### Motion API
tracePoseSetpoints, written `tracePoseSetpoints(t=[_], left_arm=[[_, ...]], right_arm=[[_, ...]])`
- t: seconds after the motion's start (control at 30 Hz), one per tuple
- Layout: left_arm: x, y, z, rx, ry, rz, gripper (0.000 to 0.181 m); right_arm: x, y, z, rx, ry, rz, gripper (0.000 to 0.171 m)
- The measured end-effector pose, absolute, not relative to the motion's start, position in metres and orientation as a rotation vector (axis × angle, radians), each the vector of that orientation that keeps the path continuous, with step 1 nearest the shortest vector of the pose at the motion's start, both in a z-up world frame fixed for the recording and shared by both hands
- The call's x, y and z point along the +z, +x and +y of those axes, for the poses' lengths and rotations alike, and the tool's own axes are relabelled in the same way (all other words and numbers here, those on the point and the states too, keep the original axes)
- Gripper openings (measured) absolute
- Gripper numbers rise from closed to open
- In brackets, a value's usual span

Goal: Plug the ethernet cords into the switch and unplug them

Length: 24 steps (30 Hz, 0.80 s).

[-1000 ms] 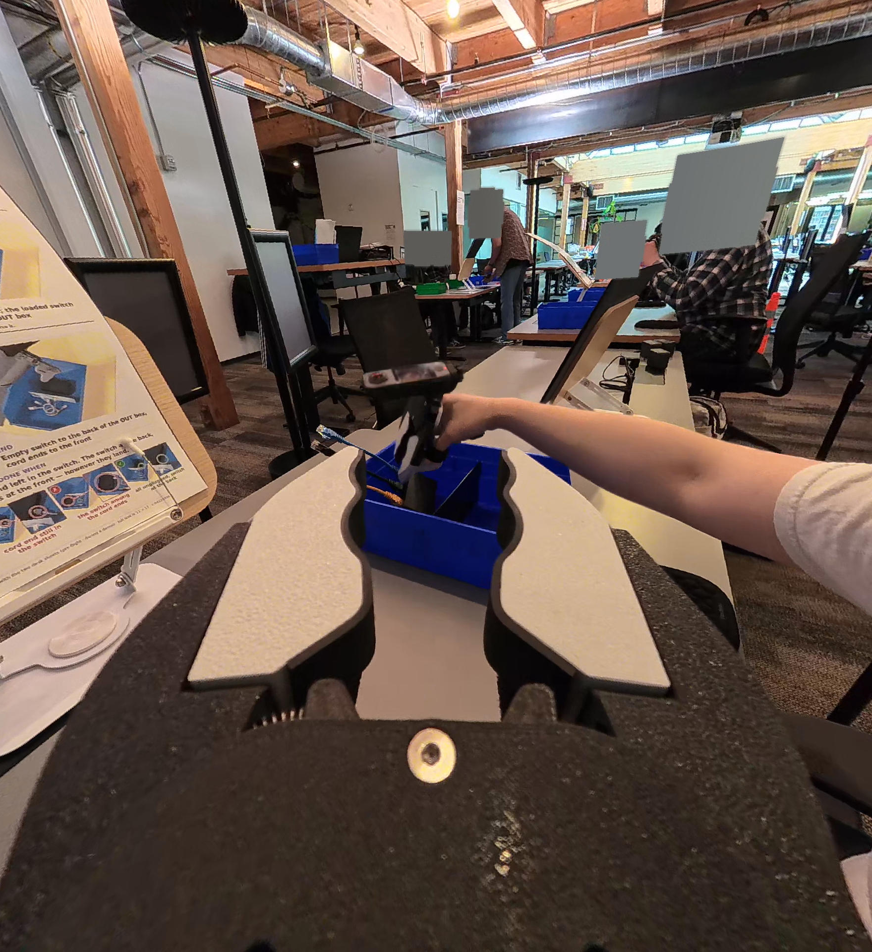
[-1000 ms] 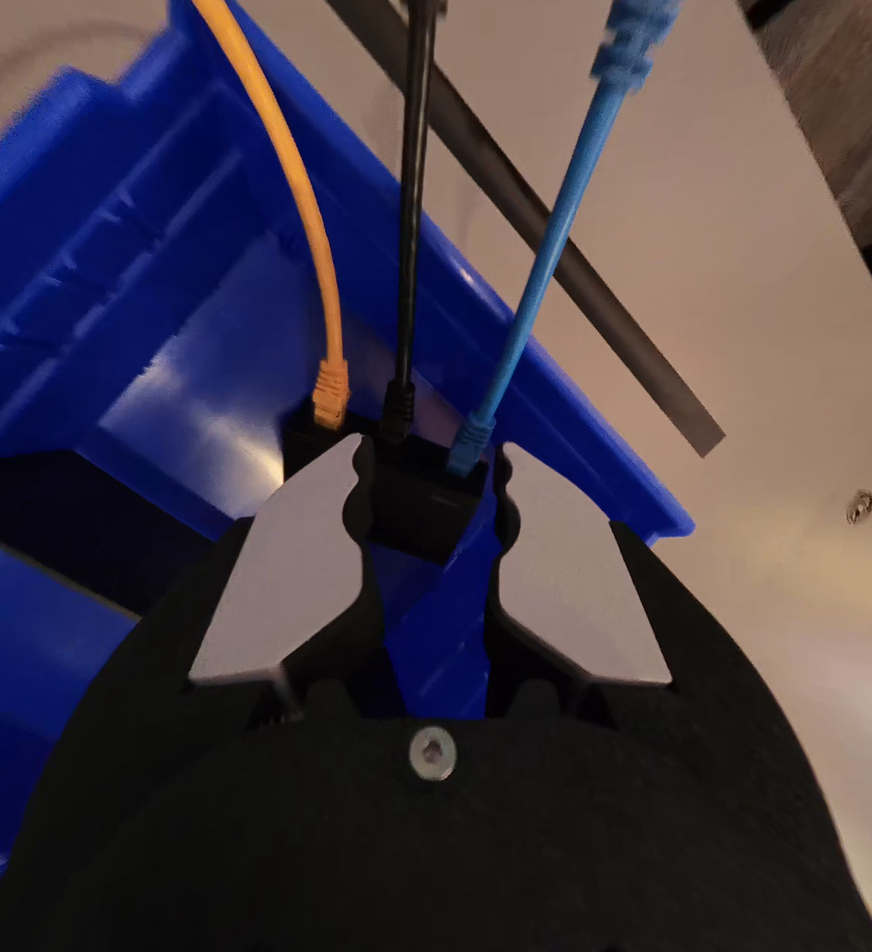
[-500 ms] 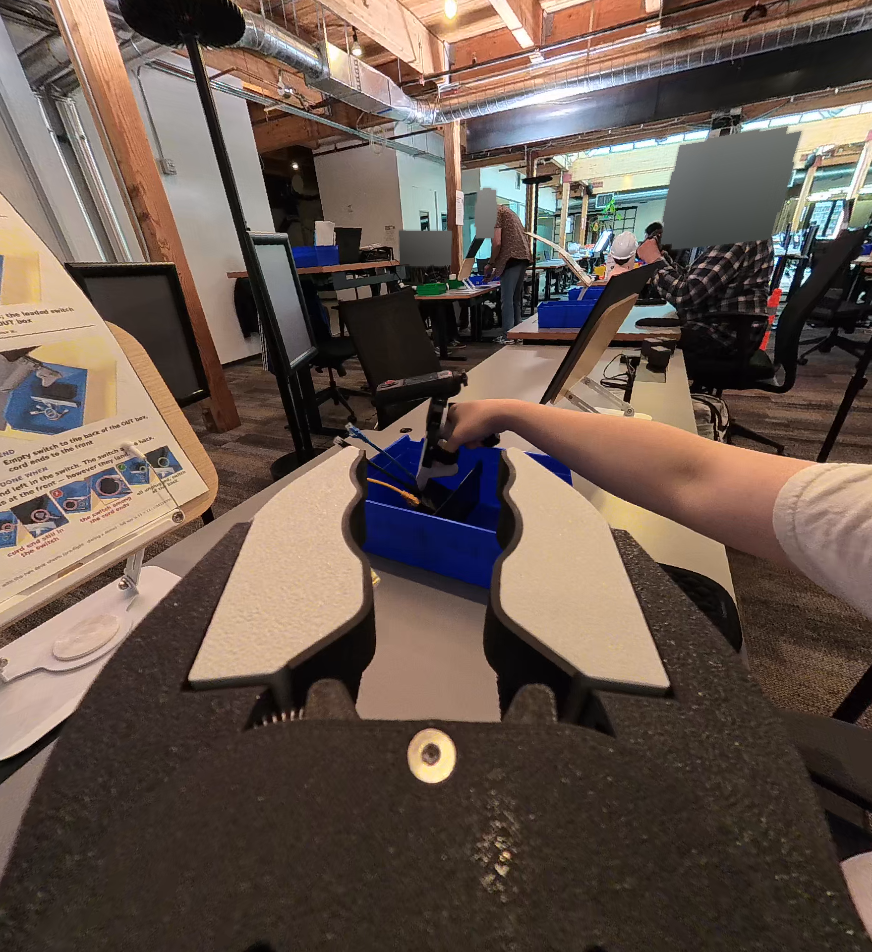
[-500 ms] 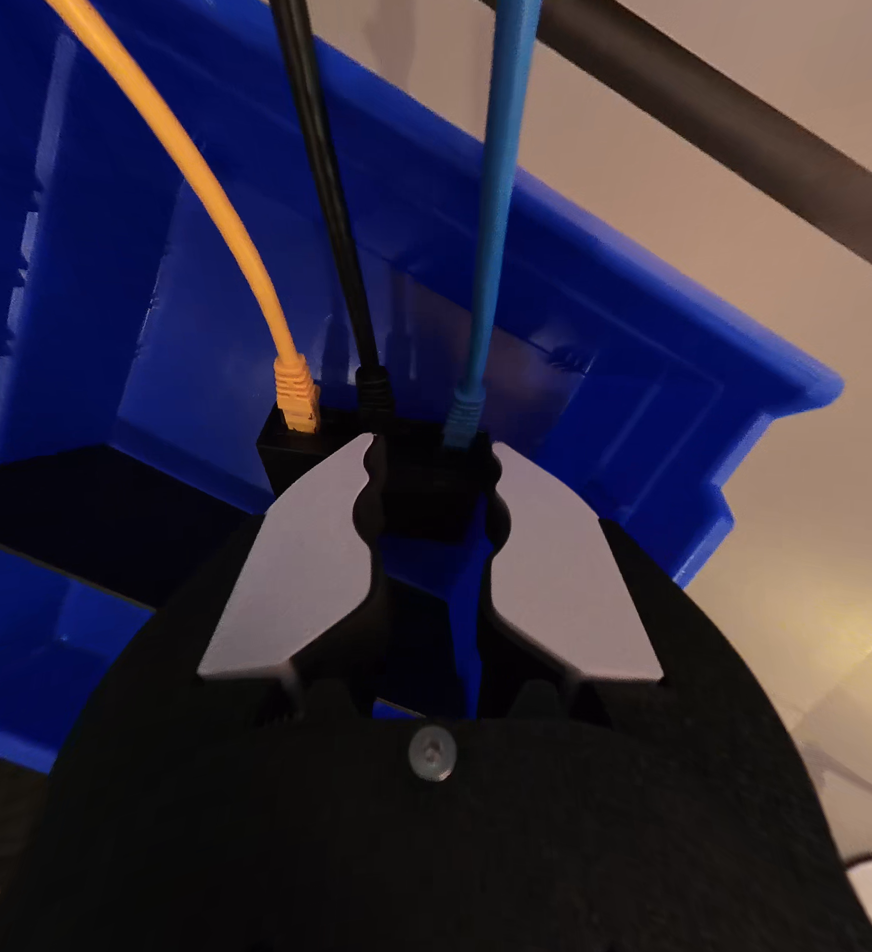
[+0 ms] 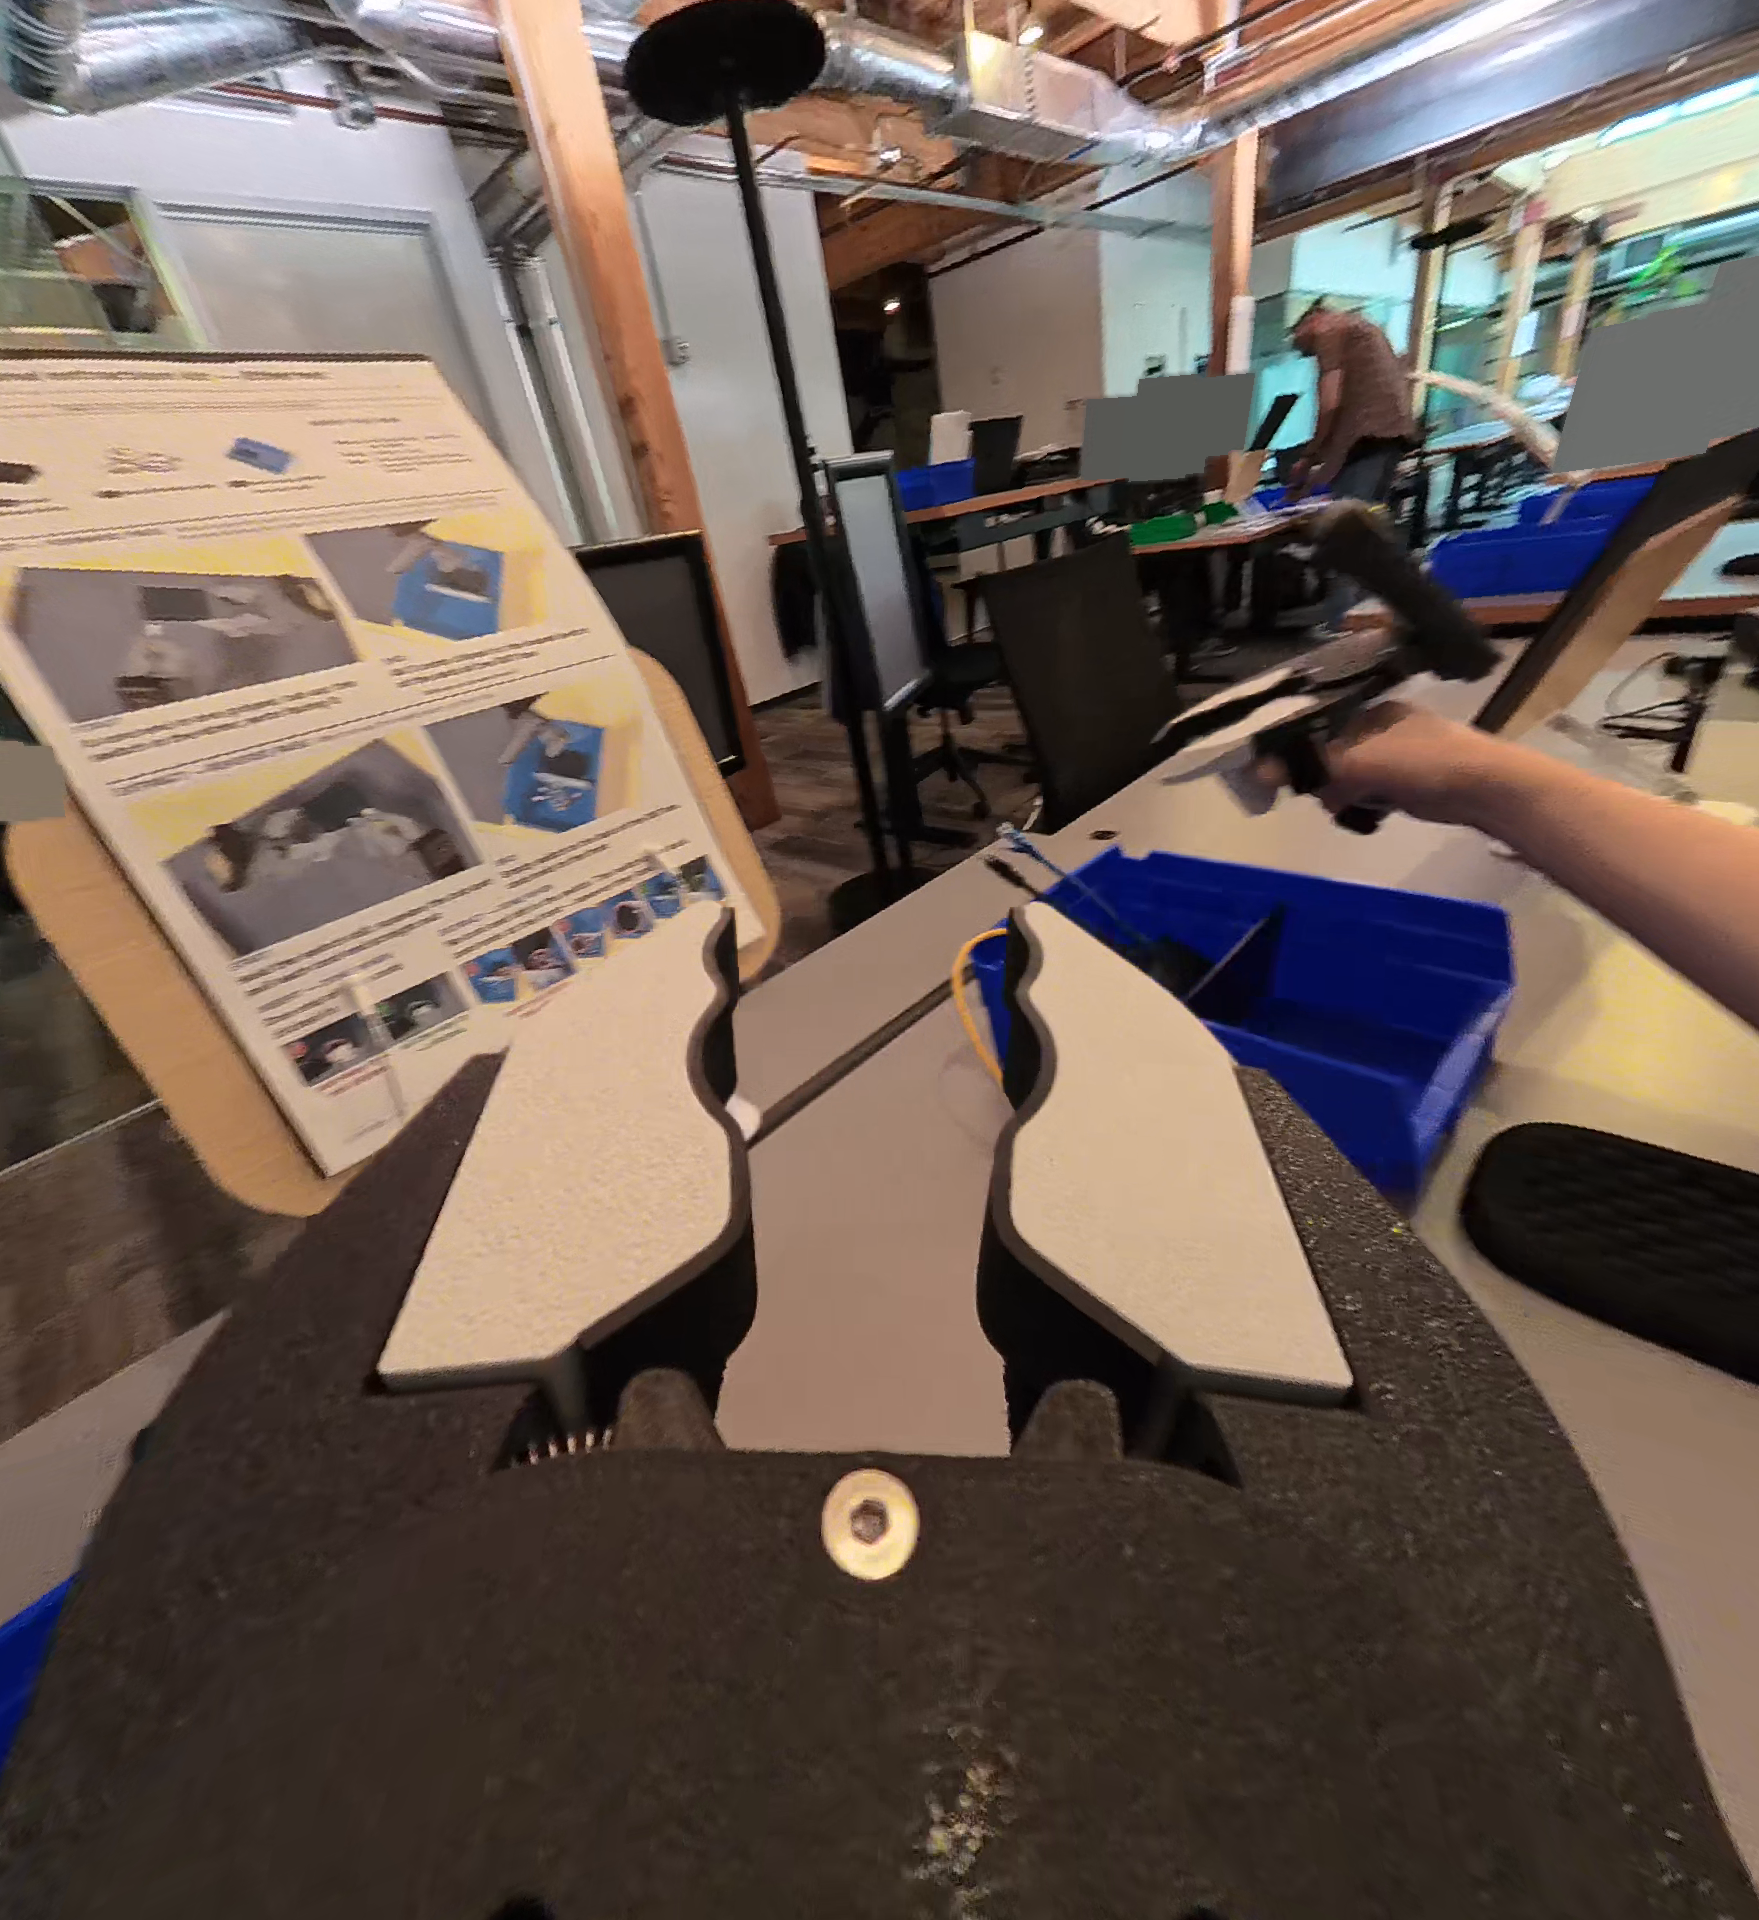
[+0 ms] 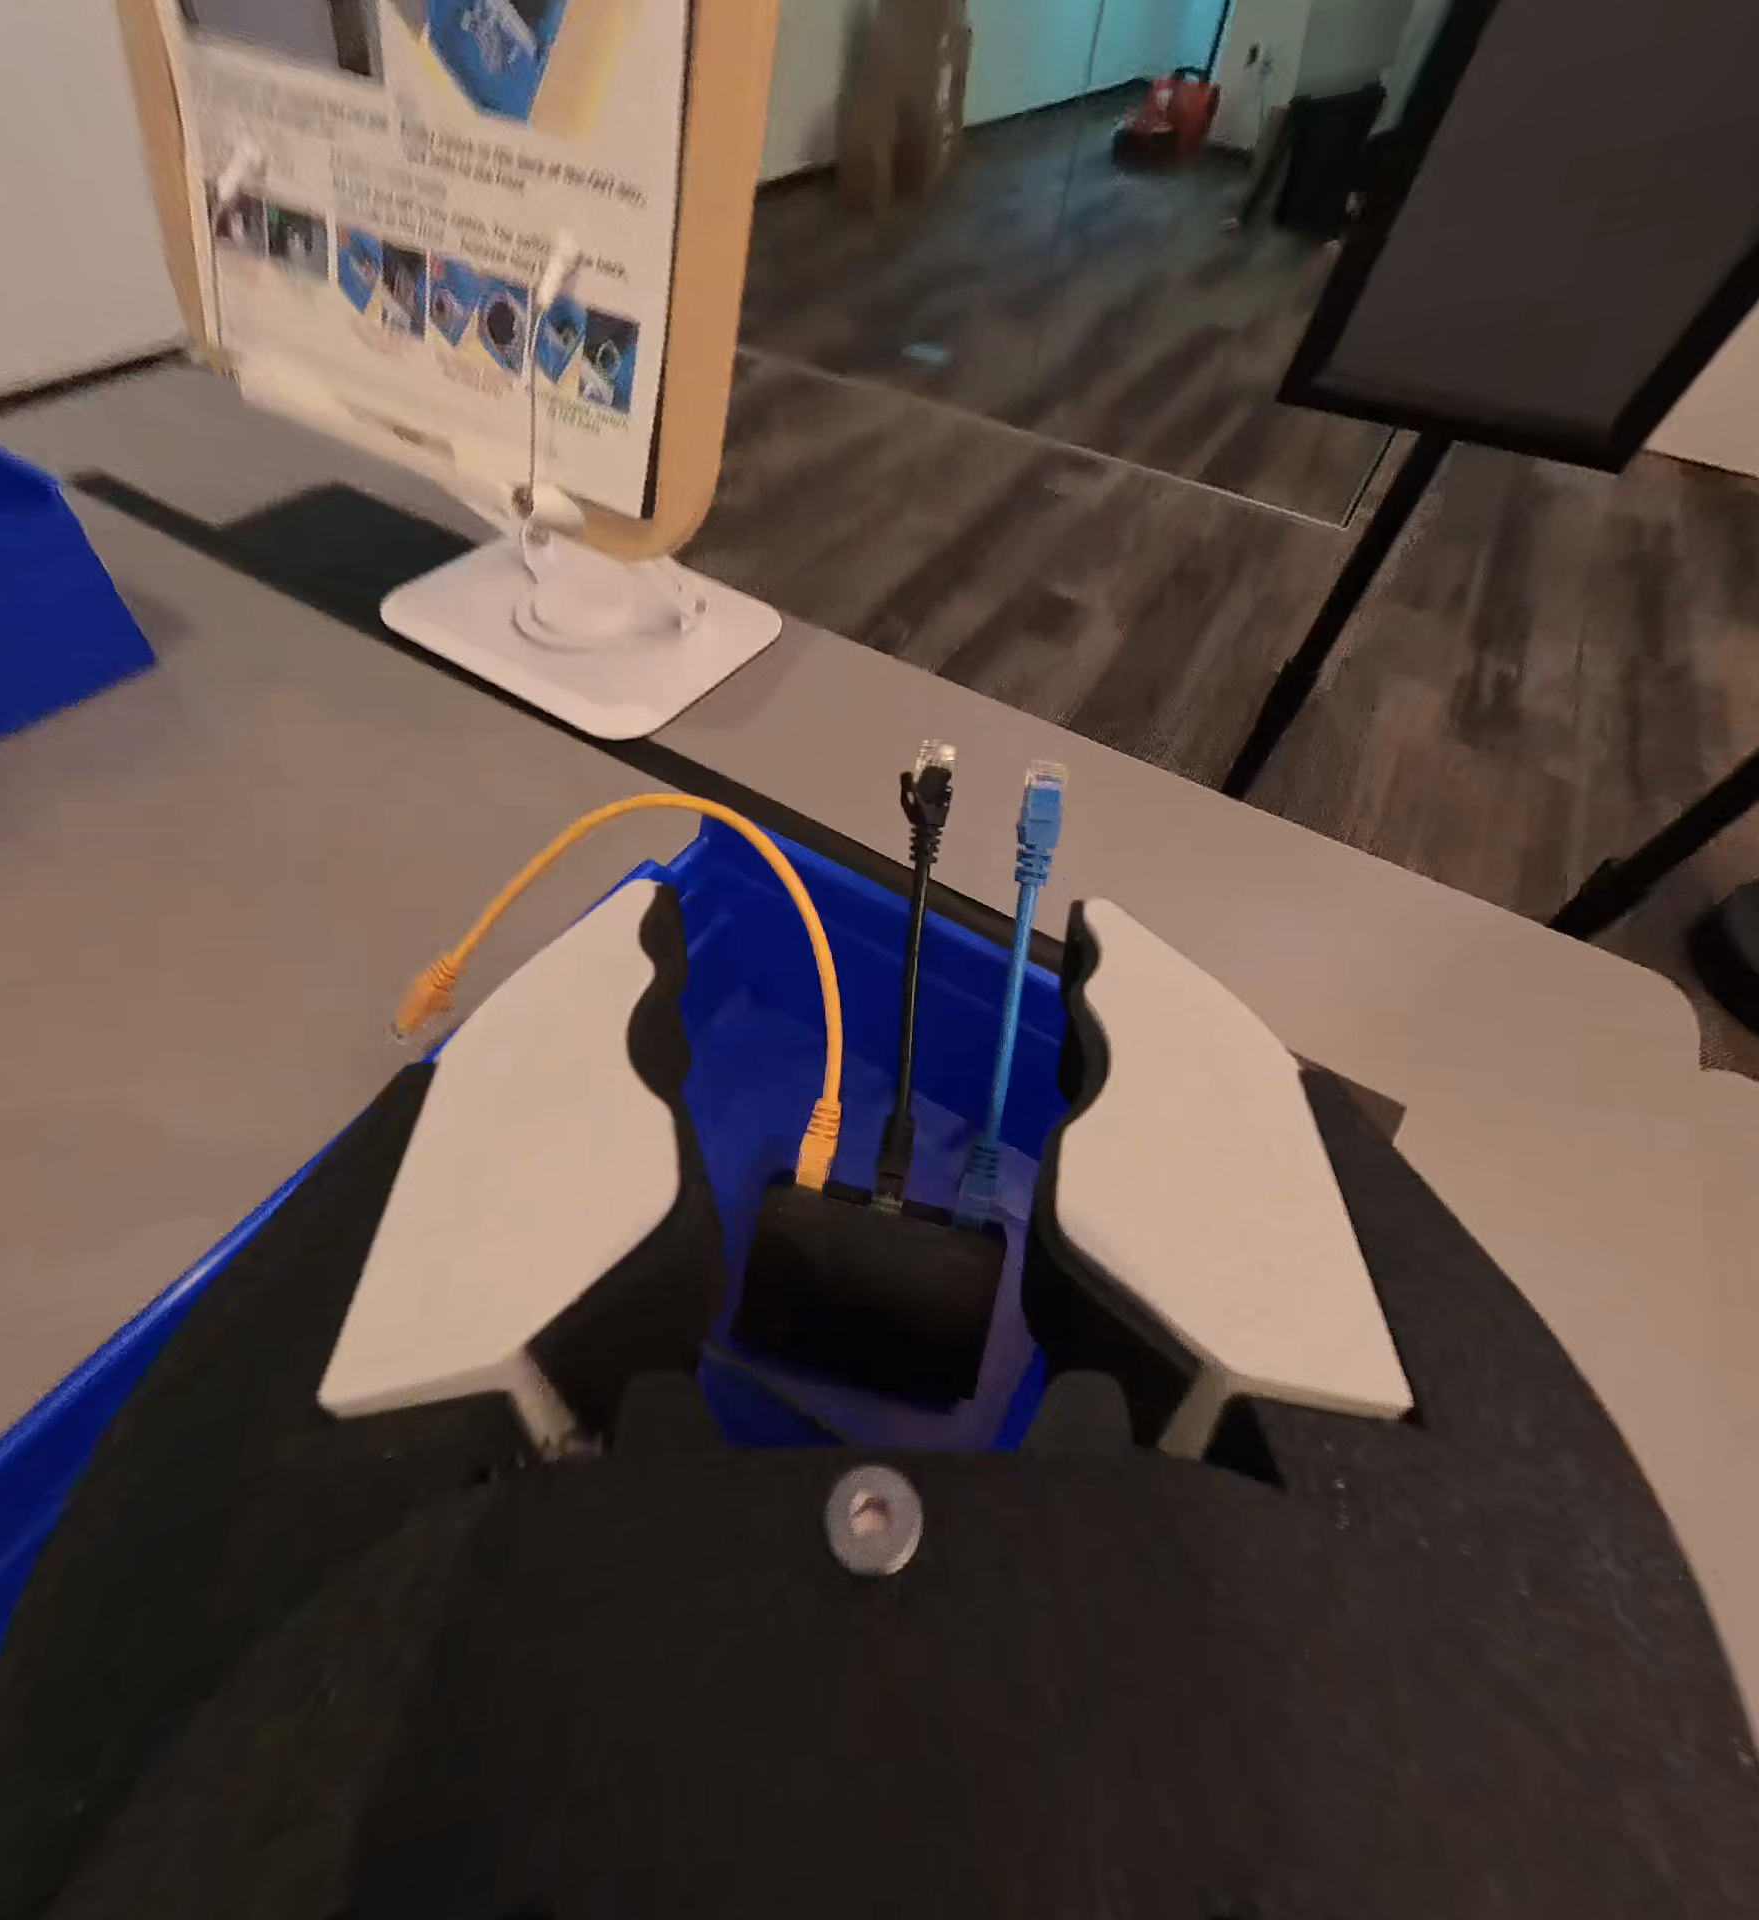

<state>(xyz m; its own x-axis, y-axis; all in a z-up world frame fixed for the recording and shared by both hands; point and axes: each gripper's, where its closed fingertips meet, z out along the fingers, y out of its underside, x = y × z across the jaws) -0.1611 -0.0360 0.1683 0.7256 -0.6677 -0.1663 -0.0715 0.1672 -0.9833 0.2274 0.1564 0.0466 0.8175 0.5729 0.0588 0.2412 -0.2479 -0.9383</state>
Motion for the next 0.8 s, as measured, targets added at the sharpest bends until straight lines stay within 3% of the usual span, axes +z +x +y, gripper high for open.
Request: tracePoseSetpoints(t=[0.2,0.37,0.5,0.57,0.8], left_arm=[[0.152,-0.187,-0.009,-0.301,-1.461,0.689,0.05],[0.146,-0.222,-0.004,-0.431,-1.589,0.601,0.05],[0.129,-0.301,0.004,-0.232,-1.74,0.493,0.05],[0.114,-0.35,0.004,-0.135,-1.832,0.415,0.05],[0.02,-0.49,-0.018,0.06,-2.224,0.18,0.051]], right_arm=[[0.063,0.262,0.135,0.358,-1.721,-0.494,0.053],[0.081,0.279,0.112,0.303,-1.7,-0.484,0.038],[0.112,0.294,0.092,0.277,-1.598,-0.44,0.022],[0.116,0.302,0.085,0.268,-1.612,-0.435,0.027],[0.08,0.326,0.084,0.182,-1.844,-0.475,0.0]])
